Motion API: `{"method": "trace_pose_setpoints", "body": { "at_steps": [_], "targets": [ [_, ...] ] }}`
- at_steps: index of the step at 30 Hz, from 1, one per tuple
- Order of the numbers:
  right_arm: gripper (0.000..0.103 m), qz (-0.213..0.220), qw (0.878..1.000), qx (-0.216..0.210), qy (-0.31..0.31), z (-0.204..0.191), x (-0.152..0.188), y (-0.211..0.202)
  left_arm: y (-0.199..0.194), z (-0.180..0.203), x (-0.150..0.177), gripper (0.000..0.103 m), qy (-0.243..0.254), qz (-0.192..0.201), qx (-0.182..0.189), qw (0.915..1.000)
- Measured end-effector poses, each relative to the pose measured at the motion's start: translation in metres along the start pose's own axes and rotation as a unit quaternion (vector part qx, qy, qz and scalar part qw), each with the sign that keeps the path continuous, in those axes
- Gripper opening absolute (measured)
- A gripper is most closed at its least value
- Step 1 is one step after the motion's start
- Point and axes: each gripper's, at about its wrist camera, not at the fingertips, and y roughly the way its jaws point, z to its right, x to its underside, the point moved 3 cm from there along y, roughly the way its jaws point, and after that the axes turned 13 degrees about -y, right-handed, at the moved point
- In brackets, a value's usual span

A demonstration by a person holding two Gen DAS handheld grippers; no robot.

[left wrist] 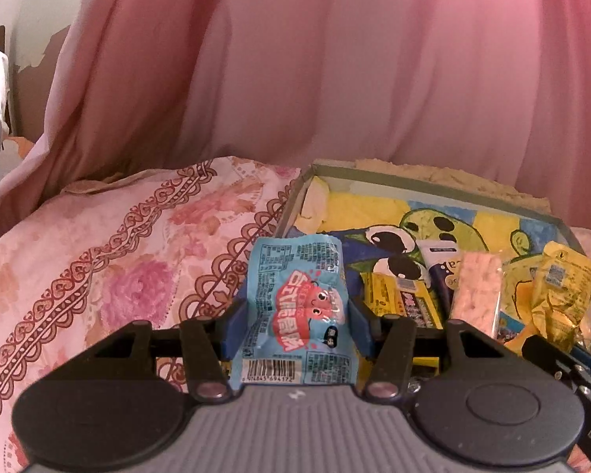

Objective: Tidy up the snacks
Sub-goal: 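Carry the blue candy pack and gold snack over the grey tray with both tools, then open both tools to drop the candy pack and gold snack into the tray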

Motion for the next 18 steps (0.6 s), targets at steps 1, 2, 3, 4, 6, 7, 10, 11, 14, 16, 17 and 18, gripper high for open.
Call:
{"method": "trace_pose_setpoints", "body": {
  "at_steps": [1, 2, 3, 4, 6, 7, 10, 11, 14, 16, 17, 18],
  "targets": [
    [0.025, -0.001, 1.000, 0.000, -0.002, -0.0006, 0.0003, 0.0010, 0.0016, 0.0004, 0.0008, 0.059, 0.001, -0.001, -0.001, 1.0000],
    [0.026, -0.002, 1.000, -0.001, -0.002, -0.0007, 0.0005, 0.0021, 0.0027, 0.0012, 0.0017, 0.059, 0.004, 0.000, -0.001, 1.0000],
    [0.026, -0.003, 1.000, -0.002, 0.000, -0.0002, 0.0010, 0.0028, 0.0037, 0.0024, 0.0028, 0.059, 0.008, 0.000, -0.001, 1.0000],
    [0.026, -0.004, 1.000, -0.002, 0.002, 0.0003, 0.0015, 0.0037, 0.0044, 0.0033, 0.0038, 0.059, 0.010, 0.001, -0.001, 0.9999],
    [0.026, -0.005, 1.000, -0.002, 0.004, 0.0008, 0.0020, 0.0048, 0.0064, 0.0043, 0.0059, 0.059, 0.012, 0.000, -0.002, 0.9999],
    [0.027, -0.006, 1.000, -0.002, 0.004, 0.0008, 0.0023, 0.0056, 0.0071, 0.0043, 0.0067, 0.059, 0.011, 0.000, -0.003, 0.9999],
    [0.028, -0.007, 1.000, -0.001, 0.005, 0.0006, 0.0019, 0.0062, 0.0085, 0.0048, 0.0079, 0.060, 0.011, -0.001, -0.002, 0.9999],
    [0.029, -0.007, 1.000, 0.001, 0.004, 0.0004, 0.0021, 0.0066, 0.0088, 0.0050, 0.0082, 0.060, 0.011, -0.002, -0.001, 0.9999],
    [0.033, -0.006, 1.000, 0.009, -0.005, -0.0015, 0.0031, 0.0058, 0.0097, 0.0042, 0.0088, 0.062, 0.005, -0.006, 0.001, 1.0000],
    [0.036, -0.007, 1.000, 0.015, -0.010, -0.0030, 0.0041, 0.0057, 0.0100, 0.0037, 0.0091, 0.064, 0.003, -0.009, 0.003, 0.9999],
    [0.037, -0.007, 1.000, 0.017, -0.012, -0.0032, 0.0048, 0.0053, 0.0099, 0.0038, 0.0090, 0.064, 0.003, -0.009, 0.004, 0.9999],
    [0.037, -0.007, 1.000, 0.020, -0.015, -0.0036, 0.0052, 0.0051, 0.0099, 0.0037, 0.0087, 0.064, 0.002, -0.009, 0.005, 0.9999]
  ]
}}
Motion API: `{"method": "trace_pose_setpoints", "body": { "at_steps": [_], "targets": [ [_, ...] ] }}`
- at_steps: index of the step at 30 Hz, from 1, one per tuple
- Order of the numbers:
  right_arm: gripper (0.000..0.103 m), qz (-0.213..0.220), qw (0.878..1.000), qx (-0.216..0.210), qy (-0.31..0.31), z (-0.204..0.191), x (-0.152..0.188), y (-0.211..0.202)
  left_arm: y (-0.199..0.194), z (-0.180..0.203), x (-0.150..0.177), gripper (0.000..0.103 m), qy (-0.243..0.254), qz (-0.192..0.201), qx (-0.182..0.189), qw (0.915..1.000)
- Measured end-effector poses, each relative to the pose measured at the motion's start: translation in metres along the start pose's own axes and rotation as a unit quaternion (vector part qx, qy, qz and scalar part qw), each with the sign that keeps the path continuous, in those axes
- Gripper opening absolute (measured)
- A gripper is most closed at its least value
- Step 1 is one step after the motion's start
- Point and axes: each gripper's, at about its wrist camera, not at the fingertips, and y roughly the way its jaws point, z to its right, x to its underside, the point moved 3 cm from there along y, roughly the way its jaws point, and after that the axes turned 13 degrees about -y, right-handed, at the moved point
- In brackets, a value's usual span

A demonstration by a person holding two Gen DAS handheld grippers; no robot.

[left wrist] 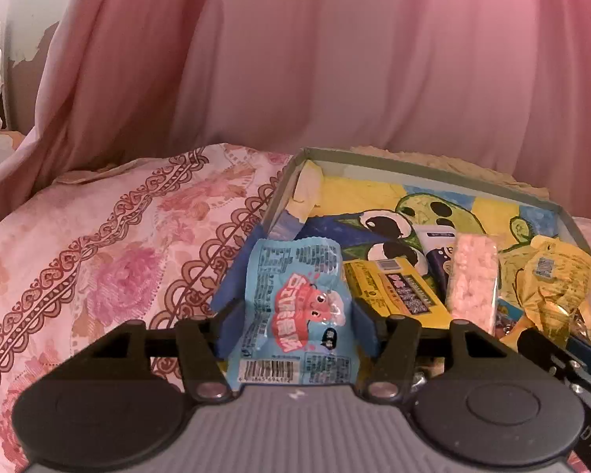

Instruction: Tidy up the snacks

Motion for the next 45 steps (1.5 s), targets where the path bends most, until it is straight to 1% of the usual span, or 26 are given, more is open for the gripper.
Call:
{"method": "trace_pose_setpoints", "body": {
  "at_steps": [2, 5, 6, 8, 9, 10, 12, 14, 16, 18, 20, 24, 25, 29, 35, 40, 45],
  "targets": [
    [0.041, 0.002, 1.000, 0.005, -0.006, -0.001, 0.000, -0.001, -0.001, -0.001, -0.001, 0.064, -0.005, 0.000, 0.002, 1.0000],
    [0.045, 0.003, 1.000, 0.010, -0.011, -0.001, 0.000, -0.003, -0.003, -0.003, -0.002, 0.070, -0.016, 0.002, 0.007, 0.9999],
    [0.046, 0.004, 1.000, 0.012, -0.014, -0.001, -0.001, -0.004, -0.005, -0.004, -0.002, 0.073, -0.019, 0.003, 0.009, 0.9998],
    [0.054, 0.008, 1.000, 0.016, -0.018, -0.002, -0.001, -0.007, -0.009, -0.004, -0.003, 0.078, -0.022, 0.008, 0.014, 0.9996],
    [0.056, 0.010, 1.000, 0.020, -0.019, -0.002, -0.002, -0.009, -0.011, -0.004, -0.003, 0.084, -0.023, 0.012, 0.012, 0.9996],
    [0.058, 0.012, 1.000, 0.021, -0.020, -0.001, -0.002, -0.011, -0.014, -0.004, -0.004, 0.088, -0.023, 0.017, 0.009, 0.9995],
    [0.059, 0.015, 0.999, 0.025, -0.019, 0.000, -0.003, -0.015, -0.020, -0.003, -0.006, 0.089, -0.023, 0.026, 0.011, 0.9993],
    [0.064, 0.019, 0.999, 0.031, -0.014, 0.002, -0.005, -0.021, -0.027, -0.003, -0.008, 0.093, -0.024, 0.030, 0.013, 0.9992],
    [0.069, 0.027, 0.999, 0.038, -0.011, 0.004, -0.008, -0.030, -0.036, -0.004, -0.011, 0.100, -0.025, 0.040, 0.013, 0.9988],
    [0.073, 0.037, 0.998, 0.046, -0.012, 0.006, -0.012, -0.039, -0.047, -0.004, -0.013, 0.102, -0.029, 0.054, 0.017, 0.9980],
    [0.080, 0.046, 0.997, 0.053, -0.010, 0.008, -0.016, -0.050, -0.058, -0.005, -0.015, 0.102, -0.031, 0.062, 0.025, 0.9973],
    [0.087, 0.067, 0.995, 0.067, 0.002, 0.013, -0.022, -0.077, -0.081, -0.006, -0.013, 0.102, -0.032, 0.070, 0.030, 0.9966],
    [0.091, 0.072, 0.995, 0.071, 0.003, 0.014, -0.023, -0.084, -0.086, -0.007, -0.012, 0.102, -0.032, 0.072, 0.032, 0.9964],
    [0.097, 0.090, 0.992, 0.084, 0.000, 0.016, -0.026, -0.114, -0.111, -0.011, -0.003, 0.103, -0.026, 0.085, 0.040, 0.9952],
    [0.102, 0.113, 0.989, 0.097, 0.011, 0.015, -0.028, -0.156, -0.150, -0.017, 0.010, 0.103, -0.010, 0.112, 0.047, 0.9926],
    [0.102, 0.115, 0.987, 0.106, 0.019, 0.008, -0.016, -0.187, -0.178, -0.024, 0.023, 0.103, -0.003, 0.126, 0.052, 0.9906],
    [0.102, 0.110, 0.988, 0.106, 0.008, -0.003, -0.004, -0.205, -0.200, -0.033, 0.034, 0.103, -0.001, 0.134, 0.055, 0.9894]
  ]
}}
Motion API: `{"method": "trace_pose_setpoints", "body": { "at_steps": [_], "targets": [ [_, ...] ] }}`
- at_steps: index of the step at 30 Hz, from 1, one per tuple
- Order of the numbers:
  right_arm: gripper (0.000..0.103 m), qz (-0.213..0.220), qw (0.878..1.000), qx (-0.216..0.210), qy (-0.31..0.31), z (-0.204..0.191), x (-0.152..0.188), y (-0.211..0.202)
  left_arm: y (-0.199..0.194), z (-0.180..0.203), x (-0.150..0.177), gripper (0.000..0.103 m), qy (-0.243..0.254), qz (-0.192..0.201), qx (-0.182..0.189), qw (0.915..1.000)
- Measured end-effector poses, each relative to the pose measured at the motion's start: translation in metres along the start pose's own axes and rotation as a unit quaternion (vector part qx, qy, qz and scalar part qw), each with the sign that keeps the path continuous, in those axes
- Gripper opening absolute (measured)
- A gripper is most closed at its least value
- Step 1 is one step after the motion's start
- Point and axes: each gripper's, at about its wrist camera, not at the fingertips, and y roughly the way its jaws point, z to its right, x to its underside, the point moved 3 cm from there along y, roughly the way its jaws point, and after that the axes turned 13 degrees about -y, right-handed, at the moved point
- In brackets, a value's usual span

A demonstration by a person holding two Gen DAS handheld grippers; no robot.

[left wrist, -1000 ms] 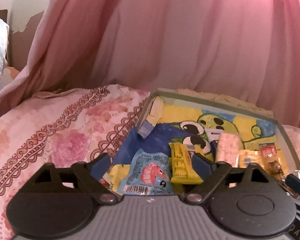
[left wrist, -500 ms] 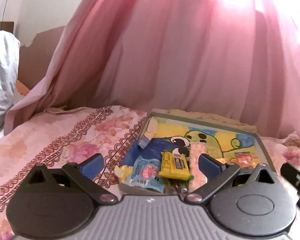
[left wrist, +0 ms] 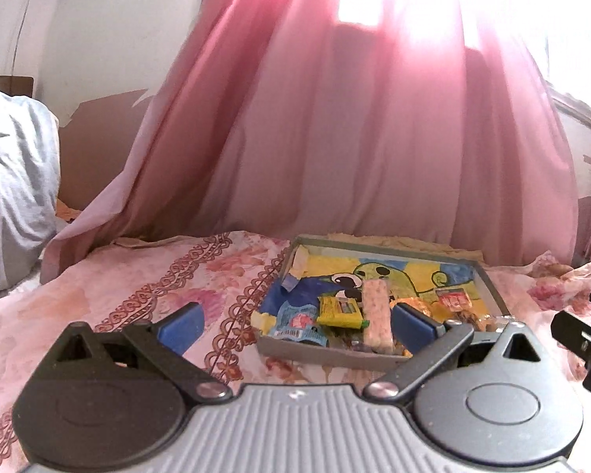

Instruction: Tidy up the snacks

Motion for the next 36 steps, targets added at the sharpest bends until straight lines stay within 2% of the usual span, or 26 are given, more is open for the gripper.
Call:
{"method": "trace_pose_setpoints", "body": {
  "at_steps": [10, 19, 36],
  "targets": [
    [0.102, -0.004, 1.000, 0.003, -0.016, -0.015, 0.014, -0.044, -0.032, -0.022, 0.011, 0.103, -0.007, 0.003, -0.003, 1.0000],
    [0.102, -0.018, 1.000, 0.008, -0.010, -0.021, 0.028, -0.074, -0.054, -0.041, 0.033, 0.103, -0.015, -0.025, -0.010, 0.9995],
    [0.102, -0.061, 0.998, 0.009, -0.009, -0.038, 0.052, -0.095, -0.087, -0.060, 0.060, 0.103, 0.012, -0.038, -0.004, 0.9992]
  ]
}}
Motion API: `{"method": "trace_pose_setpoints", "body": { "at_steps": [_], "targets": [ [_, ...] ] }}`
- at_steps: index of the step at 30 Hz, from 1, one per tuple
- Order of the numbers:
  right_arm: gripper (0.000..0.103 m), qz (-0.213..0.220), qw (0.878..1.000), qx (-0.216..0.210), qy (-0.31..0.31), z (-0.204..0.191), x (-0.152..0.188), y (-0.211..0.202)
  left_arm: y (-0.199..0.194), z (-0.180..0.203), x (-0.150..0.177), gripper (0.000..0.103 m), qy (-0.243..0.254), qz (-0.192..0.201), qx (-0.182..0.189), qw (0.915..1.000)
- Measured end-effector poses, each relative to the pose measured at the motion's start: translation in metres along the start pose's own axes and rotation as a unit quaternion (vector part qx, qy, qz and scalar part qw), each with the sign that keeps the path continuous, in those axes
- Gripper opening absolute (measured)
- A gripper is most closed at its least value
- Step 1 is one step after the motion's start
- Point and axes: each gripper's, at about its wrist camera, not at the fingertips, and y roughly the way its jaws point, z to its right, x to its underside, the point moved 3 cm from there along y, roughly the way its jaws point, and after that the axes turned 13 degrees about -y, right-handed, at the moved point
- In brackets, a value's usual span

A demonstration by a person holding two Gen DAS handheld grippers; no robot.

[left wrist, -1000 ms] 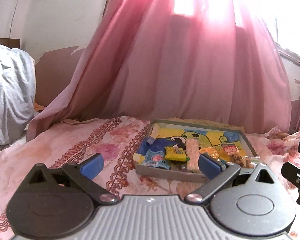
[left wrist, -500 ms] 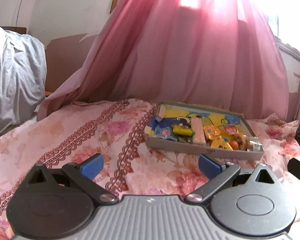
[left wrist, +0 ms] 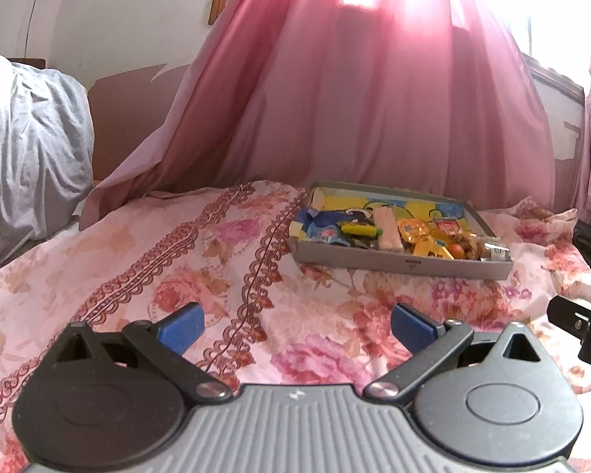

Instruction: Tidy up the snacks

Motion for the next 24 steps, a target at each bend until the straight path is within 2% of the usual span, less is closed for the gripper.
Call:
{"method": "trace_pose_setpoints", "body": {
  "at_steps": [9, 24],
  "targets": [
    [0.102, -0.011, 1.000, 0.010, 0.004, -0.006, 0.008, -0.006, -0.006, -0.009, 0.008, 0.103, 0.005, 0.001, -0.006, 1.0000],
    [0.102, -0.028, 1.000, -0.006, -0.010, -0.016, 0.019, 0.010, 0.007, -0.012, 0.019, 0.103, 0.006, -0.014, -0.018, 0.9997]
  ]
}}
